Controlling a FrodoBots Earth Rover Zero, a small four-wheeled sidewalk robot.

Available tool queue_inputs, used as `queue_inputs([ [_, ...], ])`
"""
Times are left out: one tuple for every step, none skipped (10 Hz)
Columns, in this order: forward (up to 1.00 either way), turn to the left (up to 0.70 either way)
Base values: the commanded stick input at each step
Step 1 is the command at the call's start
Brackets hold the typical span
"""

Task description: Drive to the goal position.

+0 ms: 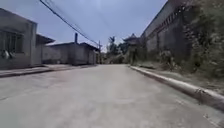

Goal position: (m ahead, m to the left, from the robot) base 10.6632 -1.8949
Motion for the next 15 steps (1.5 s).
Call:
queue_inputs([
  [1.0,0.03],
  [1.0,0.03],
  [1.0,-0.09],
  [1.0,-0.21],
  [1.0,-0.33],
  [1.0,-0.25],
  [1.0,-0.06],
  [1.0,0.03],
  [1.0,0.03],
  [1.0,0.03],
  [1.0,0.03],
  [1.0,0.03],
  [1.0,0.03],
  [1.0,0.03],
  [1.0,0.03],
])
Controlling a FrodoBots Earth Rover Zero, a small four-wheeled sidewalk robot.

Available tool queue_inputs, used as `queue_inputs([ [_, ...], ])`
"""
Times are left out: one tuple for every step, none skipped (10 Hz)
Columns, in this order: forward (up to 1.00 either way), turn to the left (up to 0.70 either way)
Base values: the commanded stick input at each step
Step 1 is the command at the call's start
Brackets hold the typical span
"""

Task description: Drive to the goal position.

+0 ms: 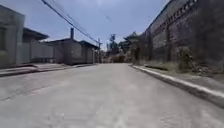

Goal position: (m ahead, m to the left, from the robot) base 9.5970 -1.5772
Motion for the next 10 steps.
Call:
queue_inputs([
  [1.0,0.03],
  [1.0,-0.18],
  [1.0,-0.37],
  [1.0,-0.2],
  [1.0,0.03],
  [1.0,0.03],
  [1.0,0.03],
  [1.0,0.03],
  [1.0,0.03],
  [1.0,-0.08],
])
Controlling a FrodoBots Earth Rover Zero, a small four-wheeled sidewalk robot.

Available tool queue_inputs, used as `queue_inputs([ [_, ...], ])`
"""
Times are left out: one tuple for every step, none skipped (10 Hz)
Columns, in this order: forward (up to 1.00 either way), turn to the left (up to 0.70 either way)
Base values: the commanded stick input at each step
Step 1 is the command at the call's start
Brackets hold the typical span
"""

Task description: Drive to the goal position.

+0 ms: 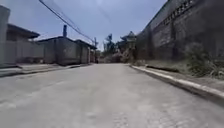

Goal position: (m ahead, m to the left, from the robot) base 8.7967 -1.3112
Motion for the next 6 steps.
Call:
queue_inputs([
  [1.0,-0.33],
  [1.0,-0.37],
  [1.0,-0.16],
  [1.0,0.03],
  [1.0,0.03],
  [1.0,0.03],
])
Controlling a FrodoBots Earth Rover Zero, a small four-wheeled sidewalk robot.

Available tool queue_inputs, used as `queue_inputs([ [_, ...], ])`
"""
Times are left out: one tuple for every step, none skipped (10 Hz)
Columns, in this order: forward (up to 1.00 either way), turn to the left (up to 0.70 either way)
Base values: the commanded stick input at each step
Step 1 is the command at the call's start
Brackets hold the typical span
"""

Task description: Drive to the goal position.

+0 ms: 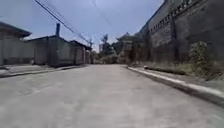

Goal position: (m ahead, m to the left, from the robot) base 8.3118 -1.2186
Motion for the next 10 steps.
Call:
queue_inputs([
  [1.0,0.03],
  [1.0,0.03],
  [1.0,0.03],
  [1.0,0.03],
  [1.0,0.03],
  [1.0,0.03],
  [1.0,-0.01],
  [1.0,-0.11],
  [1.0,-0.21],
  [1.0,-0.31],
])
